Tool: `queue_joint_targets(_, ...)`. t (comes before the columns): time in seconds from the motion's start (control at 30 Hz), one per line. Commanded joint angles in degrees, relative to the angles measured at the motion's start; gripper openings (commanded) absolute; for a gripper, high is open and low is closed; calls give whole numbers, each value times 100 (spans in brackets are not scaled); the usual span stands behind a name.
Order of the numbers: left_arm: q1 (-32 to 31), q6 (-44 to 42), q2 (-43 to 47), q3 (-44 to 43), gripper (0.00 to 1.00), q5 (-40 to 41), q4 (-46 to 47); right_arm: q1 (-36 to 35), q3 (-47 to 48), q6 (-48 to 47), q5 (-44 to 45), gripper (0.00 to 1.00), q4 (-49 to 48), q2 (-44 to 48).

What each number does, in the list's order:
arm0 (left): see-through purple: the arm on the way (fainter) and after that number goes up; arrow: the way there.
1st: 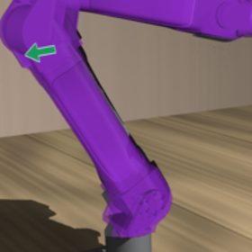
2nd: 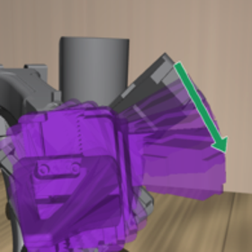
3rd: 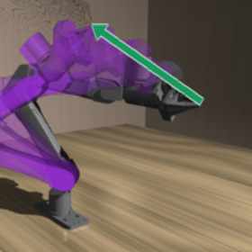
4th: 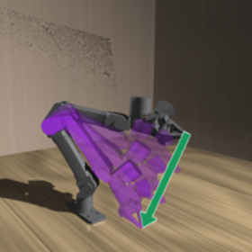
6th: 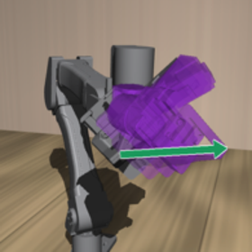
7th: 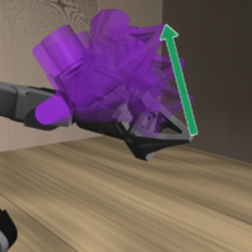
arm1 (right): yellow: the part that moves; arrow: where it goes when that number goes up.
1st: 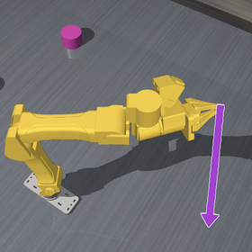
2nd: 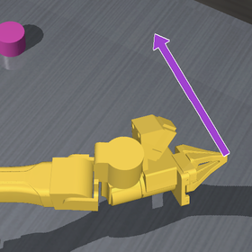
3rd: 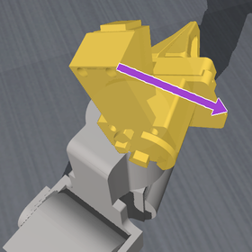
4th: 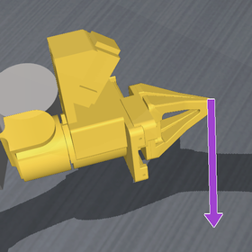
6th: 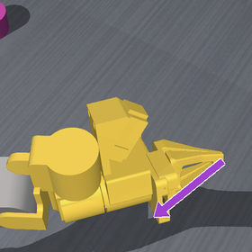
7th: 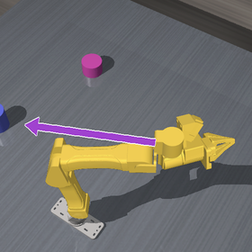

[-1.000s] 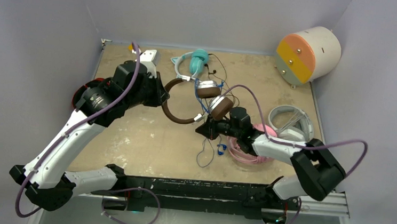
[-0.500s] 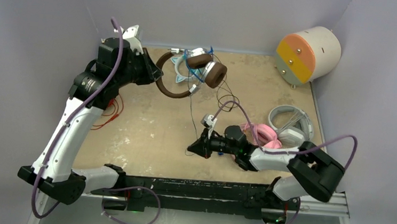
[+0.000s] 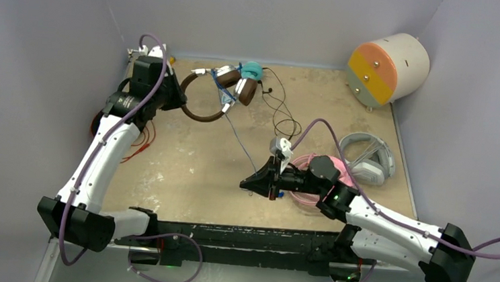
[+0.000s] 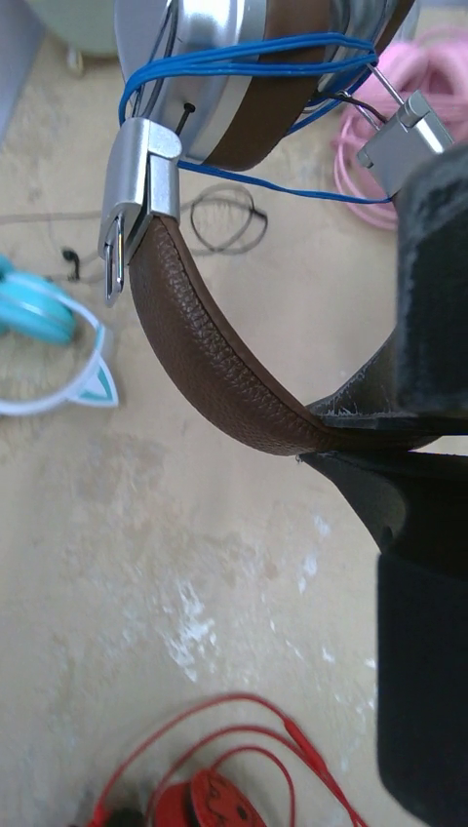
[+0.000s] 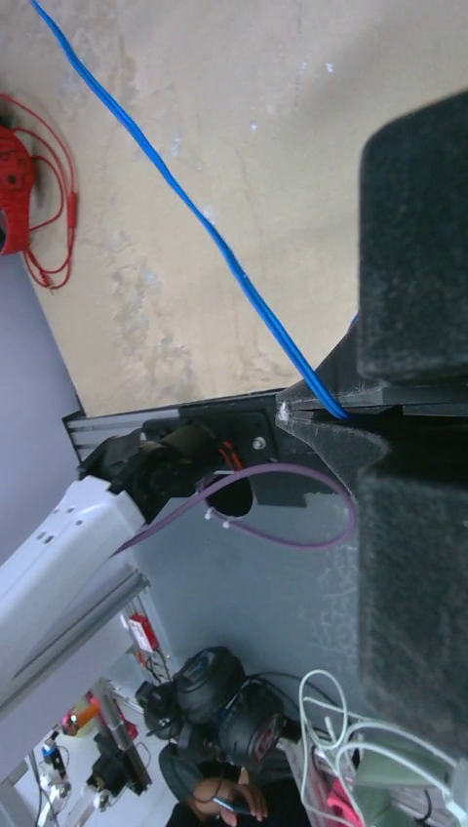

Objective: Wrap the headphones
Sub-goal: Wrap the headphones cable around the headphones.

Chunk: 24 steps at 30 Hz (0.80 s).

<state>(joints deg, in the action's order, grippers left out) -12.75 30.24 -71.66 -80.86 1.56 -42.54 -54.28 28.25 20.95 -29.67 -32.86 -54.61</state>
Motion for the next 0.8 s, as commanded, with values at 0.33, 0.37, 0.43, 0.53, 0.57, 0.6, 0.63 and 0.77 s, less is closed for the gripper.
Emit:
queue_joint_targets(0.33,28,-525,633,729,0,819,541,-21,1568,-247,611,0,2799,-195)
queue_joint_targets(0.37,35,-421,564,613,0,785,400,-21,1550,-249,569,0,2837,-236)
queue_joint_targets(0.43,78,-243,358,288,0,588,141,-21,1543,-292,395,0,2985,-368)
queue_joint_targets(0.53,171,-44,196,-41,0,241,61,-21,1322,-214,374,0,3013,-471)
queue_joint_targets(0.57,195,-9,199,-93,0,183,95,-21,1206,-158,458,0,2961,-442)
queue_joint_targets(0.6,202,3,215,-130,0,149,143,-21,1066,-121,539,0,2905,-392)
queue_joint_targets(0.63,207,5,240,-158,0,143,169,-19,951,-89,616,0,2874,-324)
queue_joint_targets(0.77,221,4,301,-271,0,66,145,-21,683,54,832,0,2944,-103)
